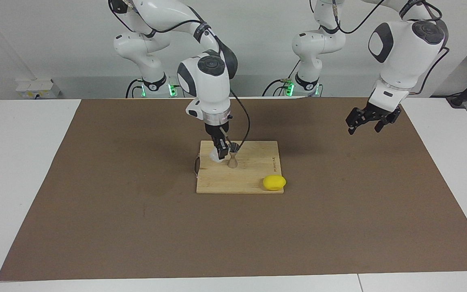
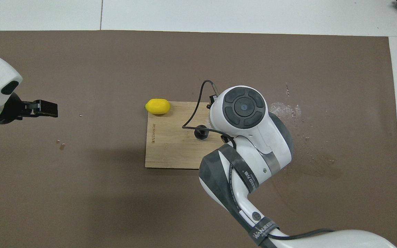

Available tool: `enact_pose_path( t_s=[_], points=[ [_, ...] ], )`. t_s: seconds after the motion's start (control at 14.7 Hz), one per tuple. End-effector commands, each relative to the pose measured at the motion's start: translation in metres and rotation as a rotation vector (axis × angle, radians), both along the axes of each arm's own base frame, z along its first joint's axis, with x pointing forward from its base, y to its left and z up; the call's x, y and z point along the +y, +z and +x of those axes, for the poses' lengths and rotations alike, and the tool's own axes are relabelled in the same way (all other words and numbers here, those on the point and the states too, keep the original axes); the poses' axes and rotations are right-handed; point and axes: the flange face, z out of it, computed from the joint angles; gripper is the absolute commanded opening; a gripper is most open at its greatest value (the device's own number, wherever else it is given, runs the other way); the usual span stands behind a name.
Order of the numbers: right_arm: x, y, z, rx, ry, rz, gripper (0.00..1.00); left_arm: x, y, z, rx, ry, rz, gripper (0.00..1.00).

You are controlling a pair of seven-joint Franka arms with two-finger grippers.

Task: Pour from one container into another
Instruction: 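Tilt the glass cup with the right gripper to pour into the dark cup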

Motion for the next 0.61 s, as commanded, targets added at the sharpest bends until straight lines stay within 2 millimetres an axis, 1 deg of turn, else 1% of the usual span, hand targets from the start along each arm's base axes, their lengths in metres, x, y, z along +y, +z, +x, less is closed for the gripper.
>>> enact_pose_path(
  t_s=[0.0, 0.07, 0.14, 0.2, 0.27, 0.34, 0.41, 0.54],
  points=[
    [0.005, 0.003, 0.003, -0.049, 0.004, -0.028, 0.00, 0.001, 0.005, -0.017, 0.056, -0.017, 0.028, 1.00],
    [0.014, 0.004, -0.002, -0.053, 0.021, -0.029, 0.00, 0.002, 0.009, -0.018, 0.061, -0.014, 0.028, 1.00],
    [0.016, 0.004, -0.003, -0.059, 0.031, -0.038, 0.00, 0.001, 0.010, -0.018, 0.057, -0.015, 0.029, 1.00],
    [0.016, 0.004, -0.004, -0.068, 0.039, -0.051, 0.00, 0.004, 0.010, -0.016, 0.048, -0.008, 0.027, 1.00],
    [0.016, 0.005, -0.004, -0.072, 0.044, -0.057, 0.00, 0.017, 0.013, -0.011, 0.014, 0.015, 0.027, 1.00],
    [0.019, 0.004, -0.006, -0.079, 0.057, -0.069, 0.00, 0.057, 0.015, -0.009, -0.014, 0.088, 0.026, 1.00],
    [0.019, 0.003, -0.007, -0.085, 0.066, -0.083, 0.00, 0.077, 0.012, -0.013, -0.002, 0.131, 0.023, 1.00],
    [0.023, 0.004, -0.010, -0.092, 0.081, -0.093, 0.00, 0.081, 0.014, -0.014, 0.006, 0.139, 0.022, 1.00]
  ],
)
